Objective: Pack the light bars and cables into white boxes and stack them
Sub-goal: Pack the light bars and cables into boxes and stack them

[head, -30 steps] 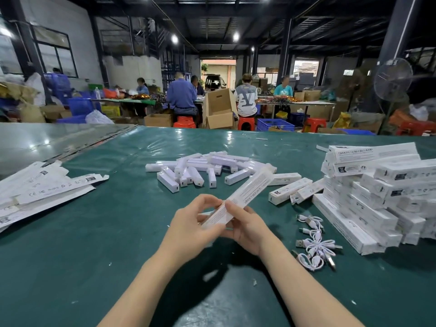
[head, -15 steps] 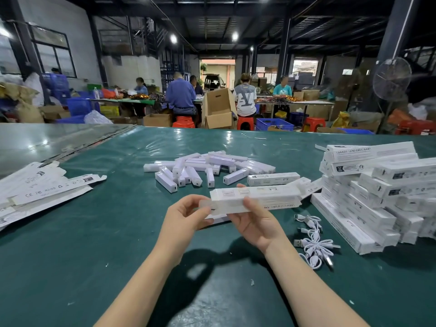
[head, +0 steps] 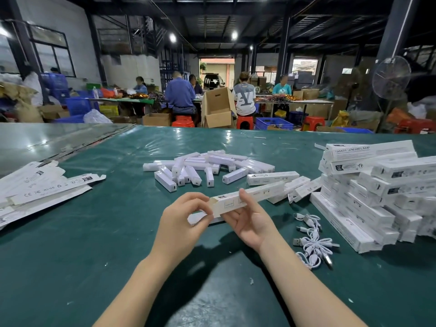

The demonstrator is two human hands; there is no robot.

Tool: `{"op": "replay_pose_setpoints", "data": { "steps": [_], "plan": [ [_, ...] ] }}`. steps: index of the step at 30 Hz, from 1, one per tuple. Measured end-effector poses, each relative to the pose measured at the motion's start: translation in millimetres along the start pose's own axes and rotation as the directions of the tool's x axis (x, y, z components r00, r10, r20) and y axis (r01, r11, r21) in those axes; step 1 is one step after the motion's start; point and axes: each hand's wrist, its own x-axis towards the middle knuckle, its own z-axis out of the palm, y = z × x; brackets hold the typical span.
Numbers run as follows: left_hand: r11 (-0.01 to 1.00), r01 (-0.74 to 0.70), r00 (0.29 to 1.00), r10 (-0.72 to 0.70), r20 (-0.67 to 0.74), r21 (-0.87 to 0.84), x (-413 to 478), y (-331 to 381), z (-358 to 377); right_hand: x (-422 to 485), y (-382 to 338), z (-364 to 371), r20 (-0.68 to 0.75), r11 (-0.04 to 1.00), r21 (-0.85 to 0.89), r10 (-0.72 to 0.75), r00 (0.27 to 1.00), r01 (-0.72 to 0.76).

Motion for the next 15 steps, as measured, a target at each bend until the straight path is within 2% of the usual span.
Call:
{"op": "replay_pose_setpoints", "data": {
  "steps": [3,5,12,15],
  "plan": [
    [0.96,0.217,0.972,-0.229,-0.051,-0.177,1.9,0.2,2.5,-0.3,0.3,-2.3,0.056,0.997,0.073,-0.009,0.998,0.005],
    [0.922,0.305,0.942,-0.329,-0.07,-0.24,3.7,-2.3,2.1,0.4,2.9,-2.3,0.094,0.996,0.085,-0.001,0.996,-0.007],
    [0.912,0.346,0.93,-0.364,-0.049,-0.222,4.4,-1.4,0.5,-1.2,6.2,1.1,0.183,0.993,0.118,-0.019,0.983,-0.002],
    [0.862,0.374,0.916,-0.402,-0.012,-0.341,5.4,0.0,3.3,-4.1,7.2,2.3,0.208,0.988,0.157,-0.031,0.978,-0.002]
  ]
}}
